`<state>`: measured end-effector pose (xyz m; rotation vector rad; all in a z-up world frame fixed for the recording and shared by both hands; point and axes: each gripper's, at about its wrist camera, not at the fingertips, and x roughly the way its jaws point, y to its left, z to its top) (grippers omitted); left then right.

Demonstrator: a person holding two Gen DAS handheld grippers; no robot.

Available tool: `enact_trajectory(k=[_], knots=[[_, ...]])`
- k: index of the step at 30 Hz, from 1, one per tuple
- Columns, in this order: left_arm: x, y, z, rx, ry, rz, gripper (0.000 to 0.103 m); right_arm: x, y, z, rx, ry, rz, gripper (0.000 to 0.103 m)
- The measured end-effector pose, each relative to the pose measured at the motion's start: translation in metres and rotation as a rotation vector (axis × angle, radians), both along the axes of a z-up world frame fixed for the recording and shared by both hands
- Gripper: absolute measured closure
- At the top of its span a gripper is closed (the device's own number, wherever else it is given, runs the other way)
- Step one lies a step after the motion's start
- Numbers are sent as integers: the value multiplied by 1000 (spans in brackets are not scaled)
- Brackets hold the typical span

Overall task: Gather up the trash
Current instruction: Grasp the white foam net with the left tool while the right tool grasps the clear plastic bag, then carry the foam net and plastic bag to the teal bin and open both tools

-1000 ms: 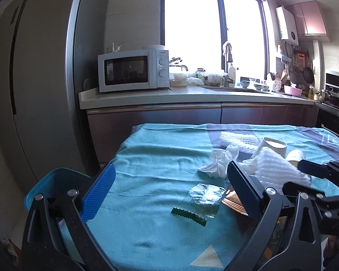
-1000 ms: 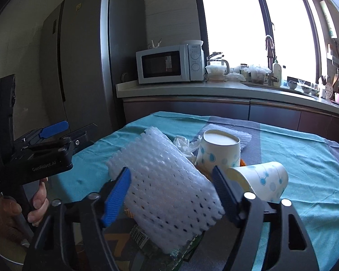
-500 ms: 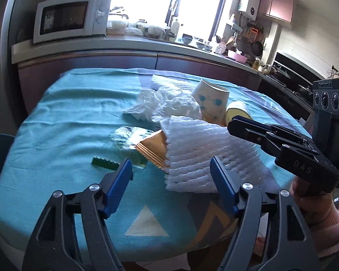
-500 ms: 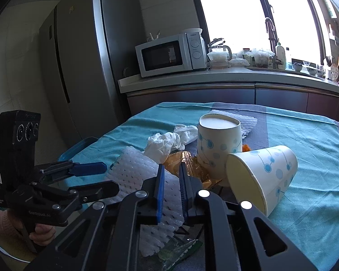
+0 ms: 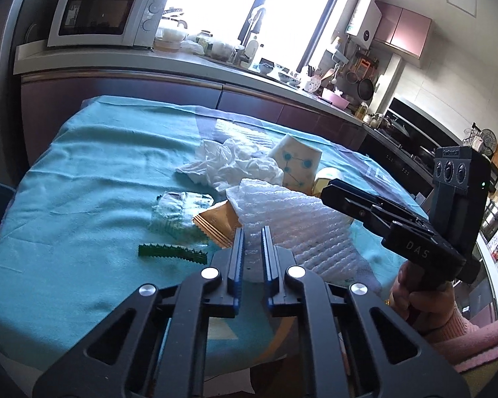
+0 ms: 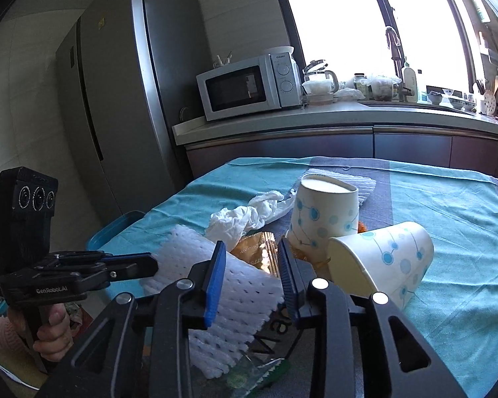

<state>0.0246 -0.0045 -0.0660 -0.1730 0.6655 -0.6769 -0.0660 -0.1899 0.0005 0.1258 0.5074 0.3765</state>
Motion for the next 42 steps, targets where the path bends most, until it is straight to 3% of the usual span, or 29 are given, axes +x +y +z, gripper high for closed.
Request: enact_trajectory(k=[7, 13, 19, 21, 23, 26, 32, 33, 38, 42], knots=[[-4, 38, 29, -47, -39, 74, 93, -7, -3, -4, -2, 39, 15, 64], [-7, 61, 41, -81, -60, 113, 93, -25, 1, -16, -50, 106, 41, 42], [-12, 77, 47, -81, -91, 167, 93, -39, 17, -27, -92, 149, 127, 41], [-14, 84, 49, -75, -99, 191, 93, -40, 26, -32, -146, 160, 147, 46], [-16, 92, 51, -75, -101, 214, 93, -41, 32, -34, -183, 158, 155, 62], [-19, 104, 50, -72, -101, 243, 93, -44, 34, -33, -199, 155, 164, 73], [-25, 128, 49, -69, -107, 298, 93, -53, 41, -26, -204, 159, 226, 76], [-28, 130, 49, -68, -110, 308, 93, -54, 42, -24, -195, 161, 242, 82], [-36, 152, 53, -73, -123, 356, 93, -52, 61, -16, -250, 129, 295, 82], [-43, 172, 53, -73, -128, 402, 93, -47, 79, -10, -221, 116, 361, 82]])
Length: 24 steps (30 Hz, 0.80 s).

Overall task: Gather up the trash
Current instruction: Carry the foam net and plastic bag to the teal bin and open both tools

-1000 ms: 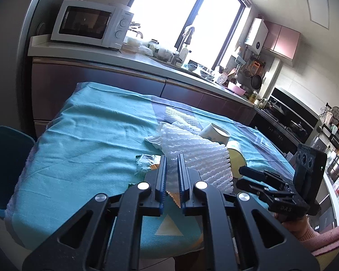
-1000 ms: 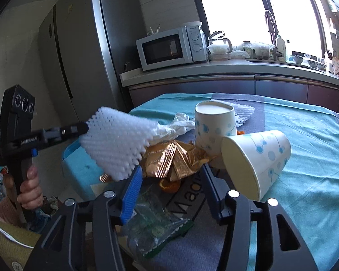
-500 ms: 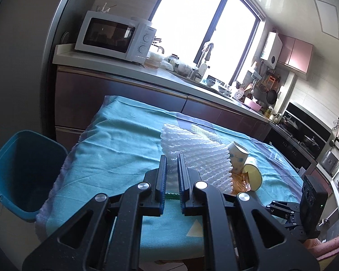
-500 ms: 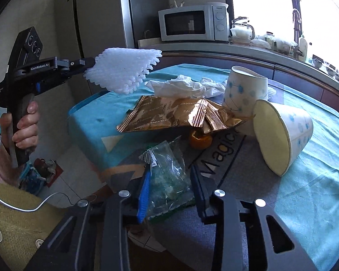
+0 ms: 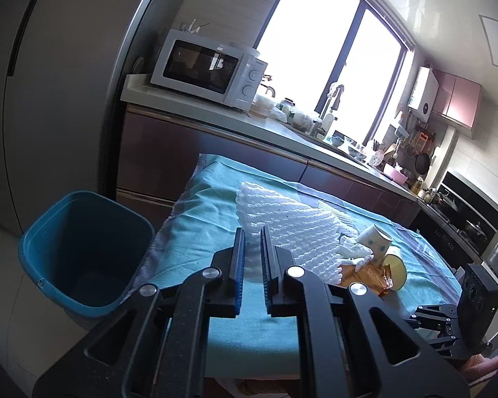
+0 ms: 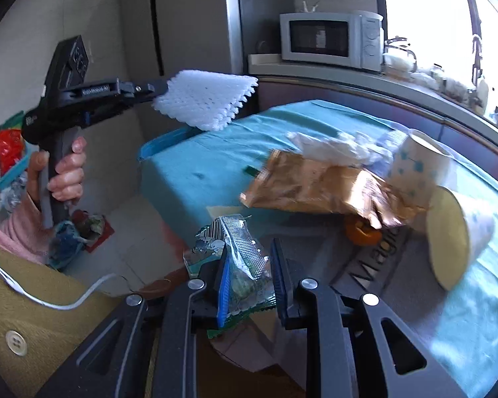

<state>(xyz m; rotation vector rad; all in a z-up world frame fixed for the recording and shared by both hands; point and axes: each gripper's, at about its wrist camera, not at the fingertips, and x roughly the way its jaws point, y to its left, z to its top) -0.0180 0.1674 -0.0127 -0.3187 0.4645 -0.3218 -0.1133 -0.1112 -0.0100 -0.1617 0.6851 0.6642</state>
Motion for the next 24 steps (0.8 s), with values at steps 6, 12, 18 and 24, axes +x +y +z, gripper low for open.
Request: enact_trajectory(k=[6, 12, 18, 24], knots=[[-9, 37, 2, 9, -10, 98, 93, 17, 51, 28, 66, -55, 135, 82], [-13, 96, -4, 27, 7, 255, 93, 66, 127, 38, 98, -20, 248, 82], [-5, 155, -24, 28, 64, 391, 93, 123, 203, 40, 116, 55, 272, 82], [20, 182, -48, 63, 139, 462, 93, 170, 261, 27, 116, 156, 249, 82]])
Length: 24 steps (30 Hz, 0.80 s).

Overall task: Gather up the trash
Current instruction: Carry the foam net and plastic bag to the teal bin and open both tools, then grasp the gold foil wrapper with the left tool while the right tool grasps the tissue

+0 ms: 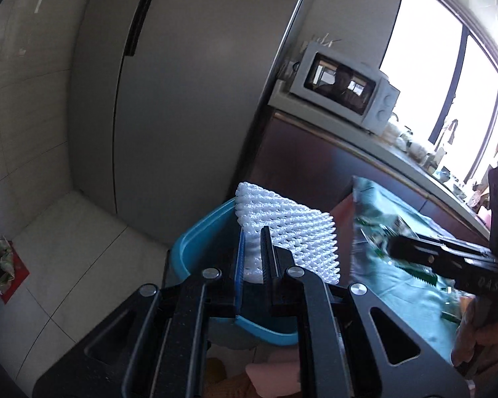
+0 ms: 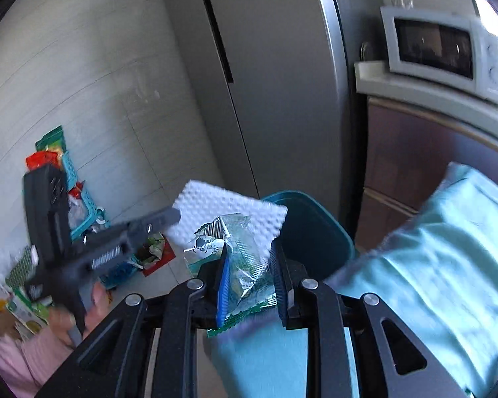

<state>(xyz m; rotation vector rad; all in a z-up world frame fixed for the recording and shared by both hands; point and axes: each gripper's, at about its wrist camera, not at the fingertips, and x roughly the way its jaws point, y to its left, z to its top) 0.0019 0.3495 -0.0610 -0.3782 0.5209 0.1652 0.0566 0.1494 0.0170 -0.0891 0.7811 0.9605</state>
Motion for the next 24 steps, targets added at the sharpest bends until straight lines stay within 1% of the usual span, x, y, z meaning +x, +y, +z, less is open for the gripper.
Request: enact_trajectory(k=[3, 7, 9, 11, 12, 15, 16, 17, 22, 24], knots=[[13, 3, -11, 9, 38, 6, 93, 23, 20, -15, -23, 65, -24, 81], [32, 1, -27, 11, 85, -7, 92, 47, 35, -36, -57, 159, -66, 79], [43, 1, -35, 7, 112, -11, 92, 54, 39, -44, -79, 174, -95, 75], [49, -2, -44, 2, 131, -21, 91, 61, 41, -51, -89, 213, -112, 67], [53, -3, -47, 4, 140, -19, 91, 63, 41, -53, -91, 229, -120, 66], [63, -10, -57, -1, 161, -27, 89, 69, 39, -56, -86, 231, -143, 61], [68, -11, -59, -5, 166, -30, 85, 70, 38, -56, -87, 227, -152, 56], [71, -11, -61, -8, 171, -33, 83, 69, 37, -55, -85, 224, -160, 53], [72, -20, -65, -11, 175, -29, 80, 65, 25, -52, -47, 210, -170, 53], [66, -25, -59, -6, 154, -40, 76, 56, 15, -44, -14, 198, -159, 53]])
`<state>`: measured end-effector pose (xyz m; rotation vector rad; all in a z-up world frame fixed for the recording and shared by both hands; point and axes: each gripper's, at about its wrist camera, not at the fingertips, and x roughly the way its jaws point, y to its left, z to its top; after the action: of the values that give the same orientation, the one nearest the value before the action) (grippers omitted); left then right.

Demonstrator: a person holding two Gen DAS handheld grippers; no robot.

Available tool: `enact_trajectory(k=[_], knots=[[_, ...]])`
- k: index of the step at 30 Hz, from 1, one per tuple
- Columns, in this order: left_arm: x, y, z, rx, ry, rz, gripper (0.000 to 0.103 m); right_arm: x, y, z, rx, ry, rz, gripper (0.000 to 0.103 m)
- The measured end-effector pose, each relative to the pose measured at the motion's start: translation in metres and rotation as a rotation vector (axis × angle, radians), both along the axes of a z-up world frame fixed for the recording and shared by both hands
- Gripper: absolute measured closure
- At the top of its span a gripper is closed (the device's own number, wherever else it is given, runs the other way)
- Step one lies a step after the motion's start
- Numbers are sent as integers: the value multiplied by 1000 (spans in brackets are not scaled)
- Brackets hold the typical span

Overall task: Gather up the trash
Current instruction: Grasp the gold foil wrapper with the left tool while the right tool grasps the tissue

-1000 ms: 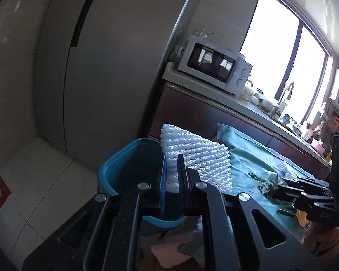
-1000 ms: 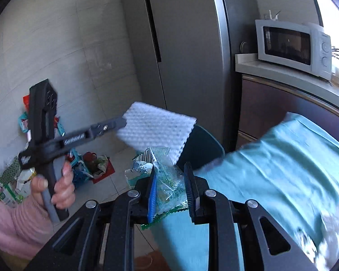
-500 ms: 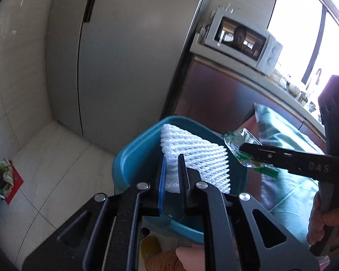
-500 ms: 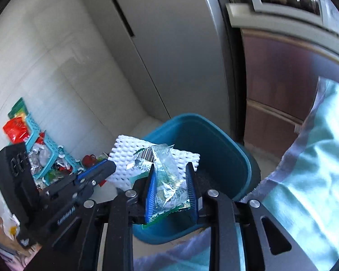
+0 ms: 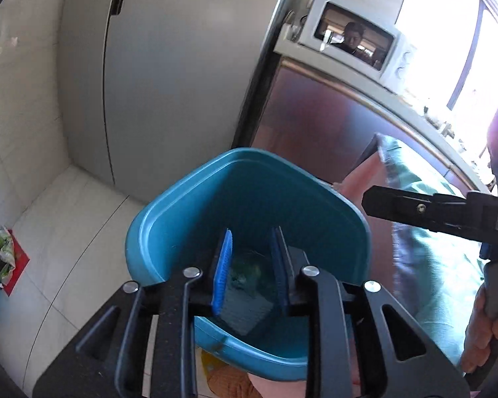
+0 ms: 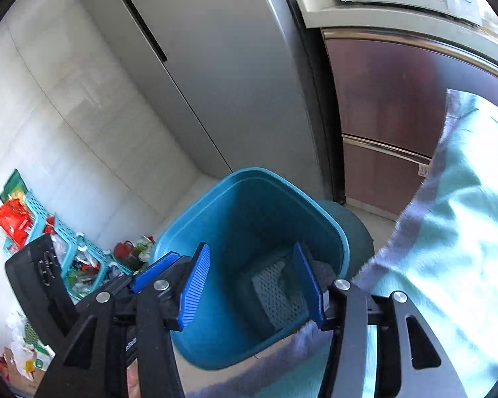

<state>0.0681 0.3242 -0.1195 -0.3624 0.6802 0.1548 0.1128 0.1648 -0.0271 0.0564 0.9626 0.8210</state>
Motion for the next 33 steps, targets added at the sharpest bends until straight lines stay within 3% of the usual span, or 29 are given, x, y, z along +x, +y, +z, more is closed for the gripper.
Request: enact_trajectory(k=[4, 9, 14, 19, 25, 33], knots=[[-13, -22, 22, -2, -64, -71, 63, -24, -25, 23, 43, -69, 36, 49], [-30, -73, 51, -12, -144, -256, 56, -56, -73, 51, 76, -167, 40, 48], [-41, -134, 66, -51, -178, -477, 54, -81, -142, 68, 92, -232, -52, 48], [-44, -190, 69, -68, -173, -636, 54, -107, -214, 74, 80, -287, -187, 48], [-52, -238, 65, -101, -144, -754, 52, -130, -284, 67, 53, -314, -347, 47], [-52, -278, 43, -167, -59, -865, 50, -131, -322, 40, 34, -259, -411, 44]])
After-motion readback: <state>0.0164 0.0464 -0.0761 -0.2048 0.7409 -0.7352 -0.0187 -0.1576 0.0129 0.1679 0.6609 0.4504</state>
